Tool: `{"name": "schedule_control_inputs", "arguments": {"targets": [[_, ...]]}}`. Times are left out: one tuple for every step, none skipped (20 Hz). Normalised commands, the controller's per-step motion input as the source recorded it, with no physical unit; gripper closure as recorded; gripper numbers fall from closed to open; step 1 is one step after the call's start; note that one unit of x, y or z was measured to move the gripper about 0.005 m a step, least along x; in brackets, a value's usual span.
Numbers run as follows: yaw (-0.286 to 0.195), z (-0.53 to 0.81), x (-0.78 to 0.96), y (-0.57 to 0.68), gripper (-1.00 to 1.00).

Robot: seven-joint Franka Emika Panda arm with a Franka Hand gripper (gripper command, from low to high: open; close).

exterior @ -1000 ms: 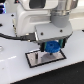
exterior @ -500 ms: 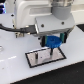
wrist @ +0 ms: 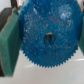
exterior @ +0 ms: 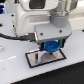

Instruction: Insert the blue gear onto the right peg, followed by the red gear

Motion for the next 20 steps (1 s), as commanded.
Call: {"name": "schedule_control_inputs", "arguments": {"targets": [[0.0, 0.01, 0.14, 0.0, 1.0], [0.0, 0.22, 0.35, 0.0, 1.0], [0.0, 0.44, 0.49, 0.0, 1.0], [0.0, 0.45, 0.53, 0.0, 1.0], [0.0, 0.45, 0.57, 0.0, 1.0], [0.0, 0.43, 0.57, 0.0, 1.0], [0.0, 0.37, 0.59, 0.0, 1.0], [0.0, 0.23, 0.6, 0.0, 1.0], [0.0, 0.17, 0.35, 0.0, 1.0], [0.0, 0.0, 0.11, 0.0, 1.0], [0.0, -0.11, 0.15, -0.01, 1.0], [0.0, -0.07, 0.16, -0.01, 1.0], [0.0, -0.05, 0.16, 0.0, 1.0], [0.0, -0.11, 0.11, 0.0, 1.0], [0.0, -0.12, 0.09, 0.0, 1.0], [0.0, -0.13, 0.09, 0.0, 1.0], [0.0, -0.15, 0.09, 0.0, 1.0], [0.0, -0.2, 0.1, 0.0, 1.0], [0.0, -0.2, 0.09, -0.01, 1.0], [0.0, -0.12, 0.17, 0.02, 1.0]]}}
